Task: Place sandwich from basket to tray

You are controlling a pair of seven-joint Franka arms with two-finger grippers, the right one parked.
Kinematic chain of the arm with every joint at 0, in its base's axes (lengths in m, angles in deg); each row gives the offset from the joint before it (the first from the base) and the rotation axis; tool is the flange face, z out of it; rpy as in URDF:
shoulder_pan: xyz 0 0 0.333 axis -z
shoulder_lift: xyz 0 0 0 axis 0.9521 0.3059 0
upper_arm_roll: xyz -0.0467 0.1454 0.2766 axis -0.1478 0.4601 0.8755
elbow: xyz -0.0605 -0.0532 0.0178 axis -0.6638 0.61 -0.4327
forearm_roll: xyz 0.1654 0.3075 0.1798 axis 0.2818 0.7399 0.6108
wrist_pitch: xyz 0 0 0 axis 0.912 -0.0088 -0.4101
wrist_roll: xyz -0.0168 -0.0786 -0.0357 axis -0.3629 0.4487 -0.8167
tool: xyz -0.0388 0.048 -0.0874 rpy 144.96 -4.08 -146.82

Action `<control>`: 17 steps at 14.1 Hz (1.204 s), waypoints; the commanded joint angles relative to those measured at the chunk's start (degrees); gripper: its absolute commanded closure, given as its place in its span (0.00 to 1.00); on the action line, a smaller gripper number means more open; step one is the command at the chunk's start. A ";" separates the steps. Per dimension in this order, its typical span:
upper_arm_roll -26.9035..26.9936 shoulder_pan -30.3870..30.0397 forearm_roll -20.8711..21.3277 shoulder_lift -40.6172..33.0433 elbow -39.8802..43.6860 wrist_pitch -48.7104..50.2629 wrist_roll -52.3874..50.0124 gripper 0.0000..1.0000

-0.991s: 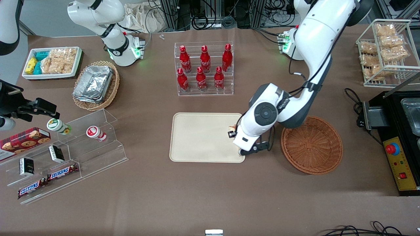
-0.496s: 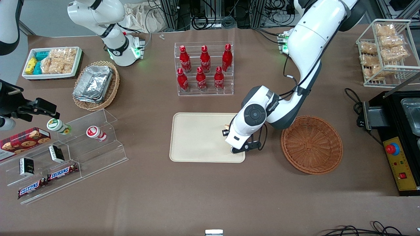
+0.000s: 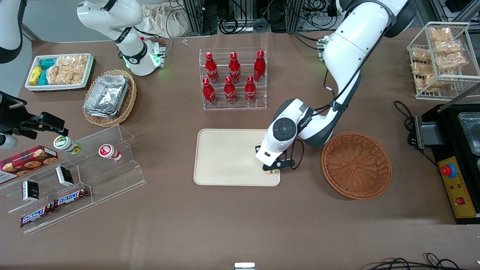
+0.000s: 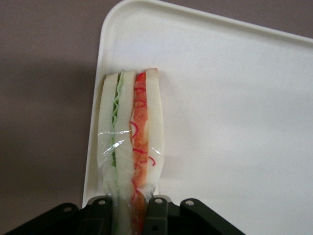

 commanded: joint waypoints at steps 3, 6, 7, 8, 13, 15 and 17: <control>0.37 0.56 1.03 -1.76 -0.96 0.33 -1.20 0.00; 0.37 -0.05 0.24 -4.74 -0.78 3.49 -1.37 0.00; 0.37 -0.05 0.23 -5.54 -0.43 5.76 -1.28 0.00; 0.46 -0.14 0.15 -6.67 -0.34 9.27 -1.37 0.00; 0.46 -6.98 -0.20 -16.77 -1.22 15.80 -1.46 0.00; 0.46 -9.45 -0.20 -20.29 -1.57 17.73 -0.85 0.00; 0.37 -12.60 -0.29 -24.24 -2.01 20.37 -0.67 0.00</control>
